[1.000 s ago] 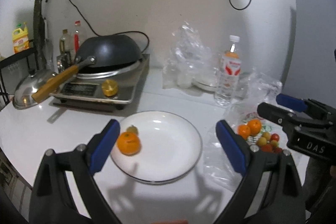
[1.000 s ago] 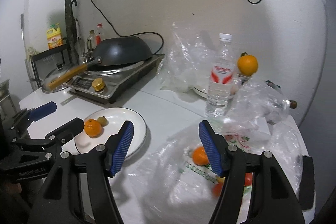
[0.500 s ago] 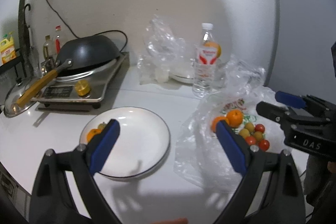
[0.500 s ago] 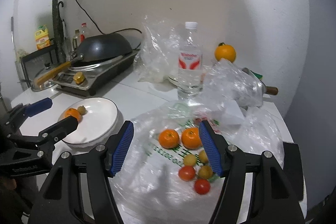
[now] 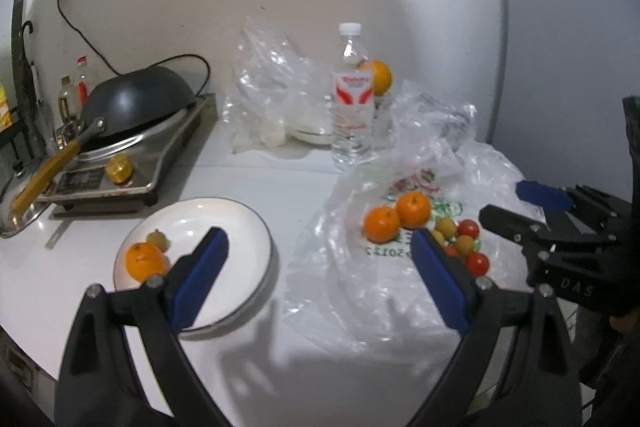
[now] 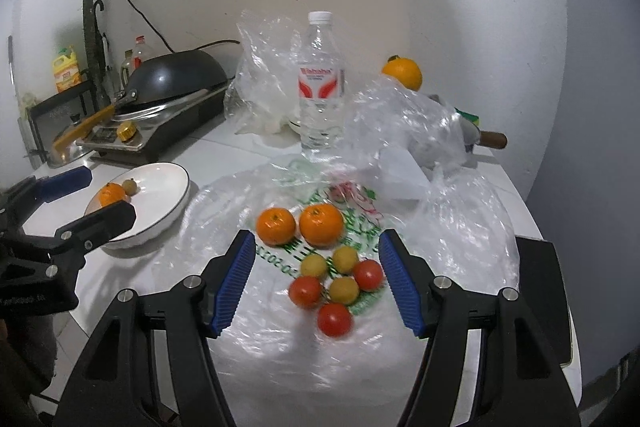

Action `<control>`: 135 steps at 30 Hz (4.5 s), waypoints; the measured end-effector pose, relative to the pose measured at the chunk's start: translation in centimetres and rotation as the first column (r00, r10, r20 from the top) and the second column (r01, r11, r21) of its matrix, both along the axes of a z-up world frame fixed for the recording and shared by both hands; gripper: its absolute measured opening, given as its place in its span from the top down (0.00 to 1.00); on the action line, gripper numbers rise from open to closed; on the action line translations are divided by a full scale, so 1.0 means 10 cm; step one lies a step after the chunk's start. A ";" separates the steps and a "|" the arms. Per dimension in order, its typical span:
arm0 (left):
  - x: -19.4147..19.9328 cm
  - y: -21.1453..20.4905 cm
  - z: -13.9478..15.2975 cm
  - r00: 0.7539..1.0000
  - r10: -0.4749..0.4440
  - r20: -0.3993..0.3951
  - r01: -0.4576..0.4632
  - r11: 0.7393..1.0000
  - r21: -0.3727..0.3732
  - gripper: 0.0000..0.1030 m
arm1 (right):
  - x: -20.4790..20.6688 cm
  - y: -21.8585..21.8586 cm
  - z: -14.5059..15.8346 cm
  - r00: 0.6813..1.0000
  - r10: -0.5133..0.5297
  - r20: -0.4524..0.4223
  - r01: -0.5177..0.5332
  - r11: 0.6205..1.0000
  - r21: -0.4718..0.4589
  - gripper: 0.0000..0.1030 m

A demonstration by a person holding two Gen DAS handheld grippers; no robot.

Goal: Organize fruits
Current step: 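Move both grippers back over the fruit bag, then grasp a red tomato with the left gripper while the right gripper grasps another tomato, then carry both held tomatoes over the white plate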

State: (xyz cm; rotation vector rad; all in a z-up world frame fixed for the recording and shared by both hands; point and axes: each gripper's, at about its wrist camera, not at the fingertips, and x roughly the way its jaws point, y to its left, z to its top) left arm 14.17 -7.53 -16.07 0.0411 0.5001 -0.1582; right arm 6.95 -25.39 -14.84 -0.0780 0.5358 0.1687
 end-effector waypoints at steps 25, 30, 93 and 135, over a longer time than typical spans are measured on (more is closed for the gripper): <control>0.10 -0.53 -0.36 0.993 -0.092 -0.076 0.094 0.995 0.032 0.10 | 0.14 -0.16 -0.60 0.983 0.079 -0.166 -0.082 0.997 -0.008 0.66; 0.14 -0.59 -0.42 0.991 -0.093 -0.096 0.097 0.994 0.042 0.10 | 0.17 -0.16 -0.64 0.976 0.112 -0.186 -0.115 0.993 -0.007 0.73; 0.55 -1.14 -0.51 0.934 -0.237 -0.268 0.263 0.963 0.062 0.72 | 0.05 -0.68 -0.14 0.996 0.081 -0.044 -0.078 0.995 0.062 0.73; 0.10 0.71 -0.09 0.994 -0.032 -0.109 0.029 0.999 -0.030 0.72 | -0.05 0.93 0.23 0.966 0.258 -0.016 -0.259 0.965 -0.043 0.73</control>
